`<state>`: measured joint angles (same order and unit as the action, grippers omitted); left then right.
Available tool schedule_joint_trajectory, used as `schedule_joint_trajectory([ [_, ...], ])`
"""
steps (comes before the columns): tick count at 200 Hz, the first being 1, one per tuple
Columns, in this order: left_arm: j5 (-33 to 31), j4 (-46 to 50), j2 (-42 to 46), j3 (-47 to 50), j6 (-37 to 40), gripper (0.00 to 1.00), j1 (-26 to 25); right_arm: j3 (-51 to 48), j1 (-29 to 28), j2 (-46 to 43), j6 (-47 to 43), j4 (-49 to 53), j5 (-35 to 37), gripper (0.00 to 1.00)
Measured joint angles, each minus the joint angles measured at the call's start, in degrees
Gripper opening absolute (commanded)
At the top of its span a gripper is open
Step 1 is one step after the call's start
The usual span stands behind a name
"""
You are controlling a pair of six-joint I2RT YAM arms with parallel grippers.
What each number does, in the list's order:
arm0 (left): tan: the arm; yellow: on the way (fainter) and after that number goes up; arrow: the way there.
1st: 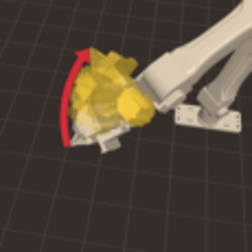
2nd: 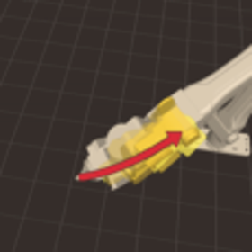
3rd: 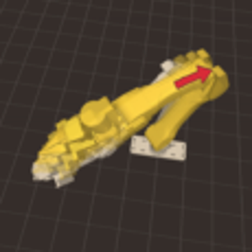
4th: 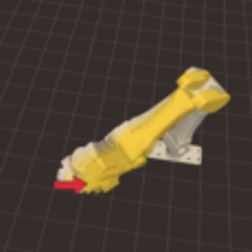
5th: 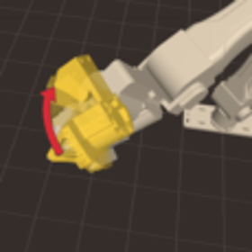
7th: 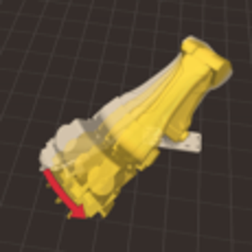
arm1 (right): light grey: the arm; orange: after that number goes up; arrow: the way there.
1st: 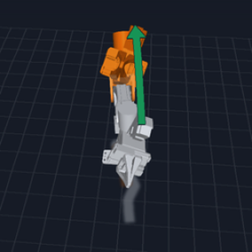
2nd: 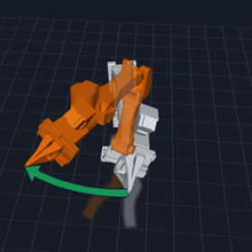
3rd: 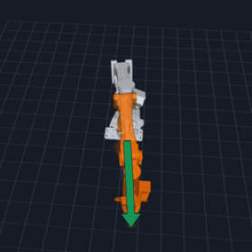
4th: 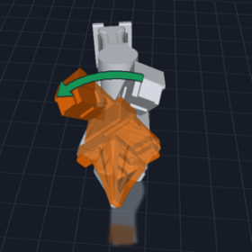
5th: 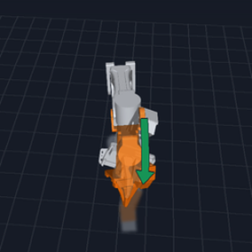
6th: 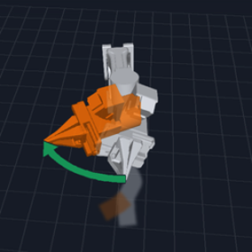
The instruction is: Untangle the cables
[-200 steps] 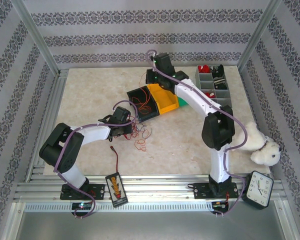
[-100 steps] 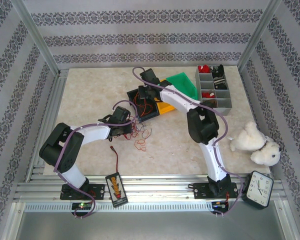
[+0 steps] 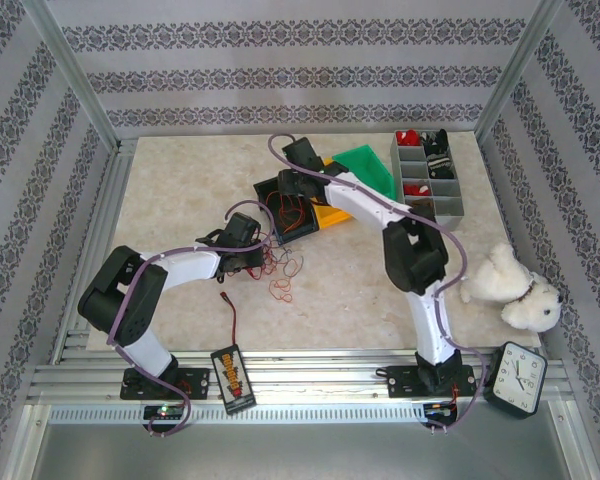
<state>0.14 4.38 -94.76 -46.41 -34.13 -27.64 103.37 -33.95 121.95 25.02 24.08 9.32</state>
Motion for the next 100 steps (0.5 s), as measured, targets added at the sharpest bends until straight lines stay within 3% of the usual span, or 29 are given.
schedule_joint_trajectory([
  [28, 0.0, 0.0, 0.0, 0.0, 0.0, 0.0, 0.0, -10.3, -1.6, -11.3, -1.2, -3.4, 1.3, 0.56],
  [54, 0.0, 0.0, 0.0, 0.0, 0.0, 0.0, 0.0, -23.1, -3.5, -21.3, -3.8, -6.5, -3.5, 0.56],
  [100, 0.3, 0.1, 0.0, 0.0, -0.7, 0.0, 0.5, -38.8, -12.8, -21.9, -11.1, -5.0, -12.9, 0.57],
])
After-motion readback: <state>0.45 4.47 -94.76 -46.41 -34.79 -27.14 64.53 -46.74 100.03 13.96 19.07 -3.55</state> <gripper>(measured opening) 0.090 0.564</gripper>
